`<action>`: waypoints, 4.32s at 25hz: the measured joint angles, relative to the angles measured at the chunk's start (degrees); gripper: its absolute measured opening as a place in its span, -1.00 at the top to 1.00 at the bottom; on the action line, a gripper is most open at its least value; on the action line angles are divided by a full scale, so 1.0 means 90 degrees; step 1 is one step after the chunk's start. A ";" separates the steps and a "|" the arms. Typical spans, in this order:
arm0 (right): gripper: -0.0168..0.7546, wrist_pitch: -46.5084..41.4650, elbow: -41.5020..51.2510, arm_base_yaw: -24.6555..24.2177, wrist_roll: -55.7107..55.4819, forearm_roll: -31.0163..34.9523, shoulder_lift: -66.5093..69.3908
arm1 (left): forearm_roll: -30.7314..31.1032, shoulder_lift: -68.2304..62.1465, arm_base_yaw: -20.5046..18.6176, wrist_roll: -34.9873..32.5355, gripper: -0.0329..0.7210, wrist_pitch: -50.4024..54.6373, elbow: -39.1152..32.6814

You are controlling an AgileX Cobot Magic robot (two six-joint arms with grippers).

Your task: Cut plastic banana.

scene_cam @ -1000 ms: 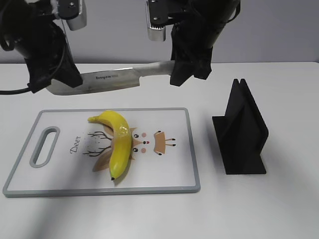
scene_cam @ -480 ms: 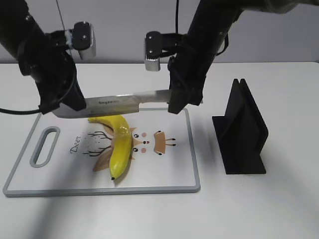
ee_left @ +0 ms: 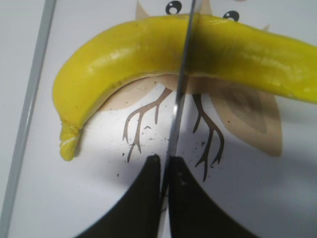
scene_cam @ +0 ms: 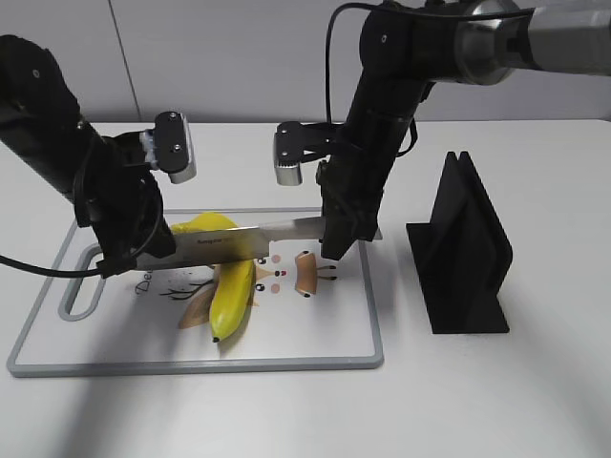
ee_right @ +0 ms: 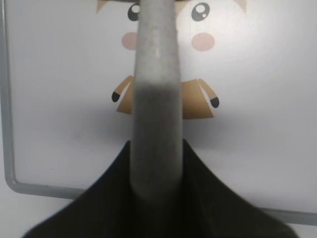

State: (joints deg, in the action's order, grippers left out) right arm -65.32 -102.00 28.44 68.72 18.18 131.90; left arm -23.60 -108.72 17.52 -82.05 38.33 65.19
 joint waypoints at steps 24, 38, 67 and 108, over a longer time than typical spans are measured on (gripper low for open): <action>0.53 -0.0083 0.0130 0.0041 -0.0078 -0.0060 -0.1675 | -0.0067 0.2014 0.0000 0.0058 0.91 0.0419 -0.0137; 0.54 -0.0154 0.0130 0.0046 -0.0190 -0.0051 -0.1806 | -0.0176 0.2262 -0.0006 0.0119 0.46 0.0312 -0.0137; 0.54 -0.0414 0.0093 0.0032 -0.5736 -0.1186 -0.2621 | 0.1137 0.3177 -0.2222 0.7000 -0.66 0.3379 -0.0190; 0.54 0.2049 0.5696 0.0027 -1.1068 -0.2652 -0.6800 | 0.2253 1.1848 -0.1980 0.8002 -0.51 0.2407 -0.4018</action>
State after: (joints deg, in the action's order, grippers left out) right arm -46.88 -50.74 28.68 -30.90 -5.69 70.70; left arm -3.33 -2.09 -0.30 -10.03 60.00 29.02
